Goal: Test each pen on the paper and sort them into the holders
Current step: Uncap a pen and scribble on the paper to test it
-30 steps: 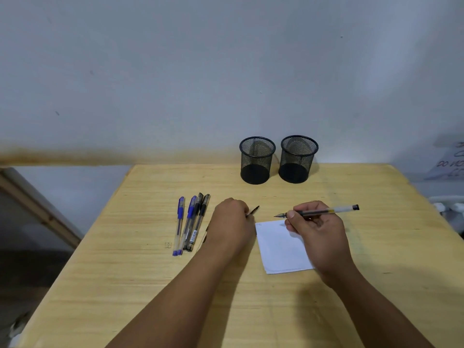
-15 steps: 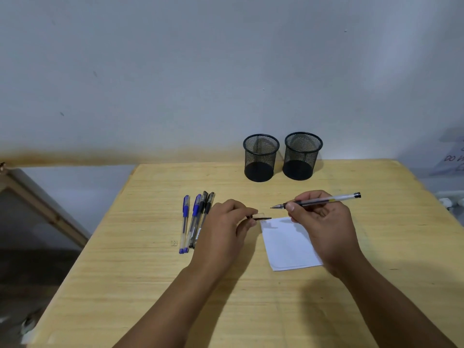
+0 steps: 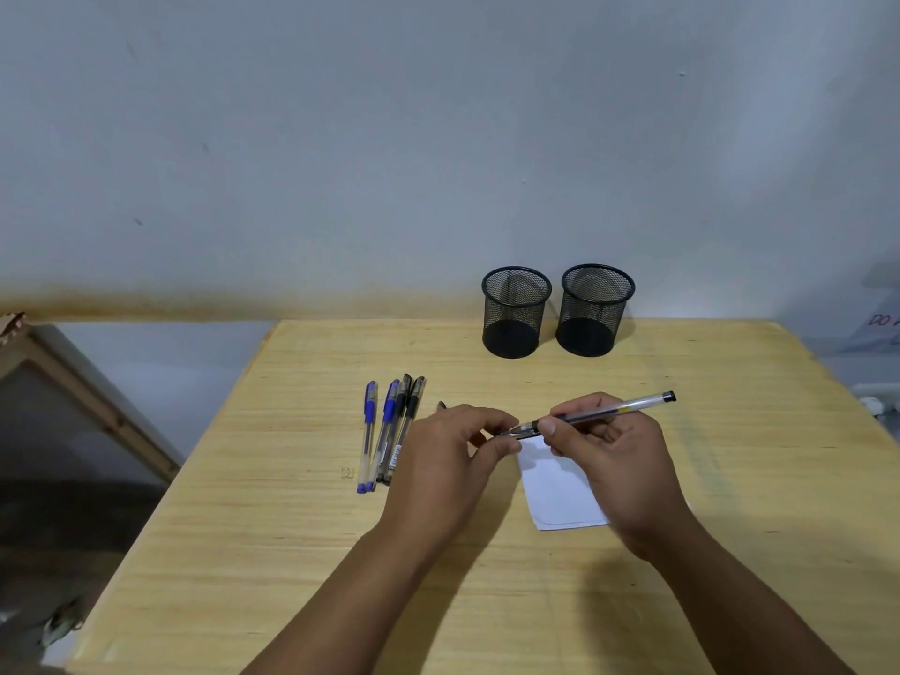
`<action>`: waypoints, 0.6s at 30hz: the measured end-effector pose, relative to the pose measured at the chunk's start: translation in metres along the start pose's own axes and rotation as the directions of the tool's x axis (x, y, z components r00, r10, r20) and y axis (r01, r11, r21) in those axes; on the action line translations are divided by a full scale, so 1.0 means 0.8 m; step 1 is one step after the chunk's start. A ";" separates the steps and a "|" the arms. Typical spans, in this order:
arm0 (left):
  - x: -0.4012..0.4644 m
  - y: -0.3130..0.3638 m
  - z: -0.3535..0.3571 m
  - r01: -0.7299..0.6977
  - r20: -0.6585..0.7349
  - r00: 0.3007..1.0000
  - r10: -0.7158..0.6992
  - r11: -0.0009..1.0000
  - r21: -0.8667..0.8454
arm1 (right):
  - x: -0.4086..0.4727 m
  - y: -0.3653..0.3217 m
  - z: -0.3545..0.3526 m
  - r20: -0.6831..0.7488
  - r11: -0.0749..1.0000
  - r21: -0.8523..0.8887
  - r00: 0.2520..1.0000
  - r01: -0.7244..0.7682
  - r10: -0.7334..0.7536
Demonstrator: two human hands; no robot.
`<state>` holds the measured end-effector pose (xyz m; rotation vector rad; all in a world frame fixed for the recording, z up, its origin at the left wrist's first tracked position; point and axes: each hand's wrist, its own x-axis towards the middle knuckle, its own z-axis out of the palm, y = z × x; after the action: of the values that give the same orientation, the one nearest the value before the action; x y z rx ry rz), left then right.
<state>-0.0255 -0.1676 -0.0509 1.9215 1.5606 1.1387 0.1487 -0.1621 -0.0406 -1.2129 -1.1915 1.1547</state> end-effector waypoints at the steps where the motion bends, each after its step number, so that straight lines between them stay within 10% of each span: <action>1: 0.002 0.003 -0.002 0.063 0.018 0.998 -0.061 0.995 -0.083 | 0.001 -0.001 0.000 0.001 1.000 0.007 1.000 -0.003 0.003; 18: 0.018 0.013 0.015 0.241 0.019 0.967 -0.254 0.890 -0.387 | 0.019 -0.012 0.029 -0.144 0.889 0.452 0.977 -0.079 0.160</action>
<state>-0.0094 -0.1552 -0.0456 1.4099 1.4181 1.2573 0.1260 -0.1461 -0.0303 -1.0183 -0.6721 1.2947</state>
